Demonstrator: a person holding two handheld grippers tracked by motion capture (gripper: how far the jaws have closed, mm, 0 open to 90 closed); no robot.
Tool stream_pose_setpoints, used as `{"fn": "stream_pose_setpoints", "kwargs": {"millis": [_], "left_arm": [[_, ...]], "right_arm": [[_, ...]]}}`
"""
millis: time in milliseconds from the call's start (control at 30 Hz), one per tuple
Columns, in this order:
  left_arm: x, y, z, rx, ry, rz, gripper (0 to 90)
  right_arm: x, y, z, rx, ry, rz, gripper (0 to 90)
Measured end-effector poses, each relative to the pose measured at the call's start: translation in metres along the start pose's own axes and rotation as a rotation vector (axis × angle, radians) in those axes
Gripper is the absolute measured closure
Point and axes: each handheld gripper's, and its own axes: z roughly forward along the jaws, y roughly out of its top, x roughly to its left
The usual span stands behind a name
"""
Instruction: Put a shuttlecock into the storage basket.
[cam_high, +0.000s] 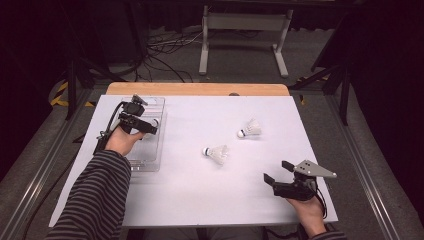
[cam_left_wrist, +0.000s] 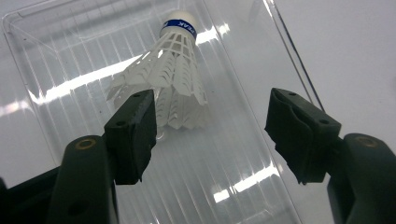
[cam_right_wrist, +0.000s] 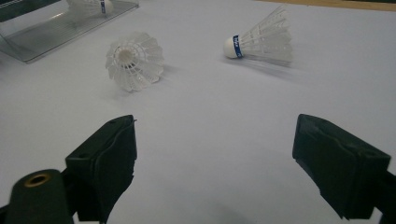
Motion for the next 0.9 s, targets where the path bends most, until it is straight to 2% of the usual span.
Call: {"fn": "stream_pose_setpoints", "kwargs": {"millis": [467, 900], "left_arm": [[-0.01, -0.009, -0.015, -0.051, -0.002, 0.037, 33.1], [-0.016, -0.019, -0.02, -0.071, -0.009, 0.054, 31.4]], "right_arm": [[-0.001, 0.0, 0.0, 0.001, 0.001, 0.006, 14.5], [-0.001, 0.0, 0.001, 0.001, -0.001, 0.013, 14.5]]}}
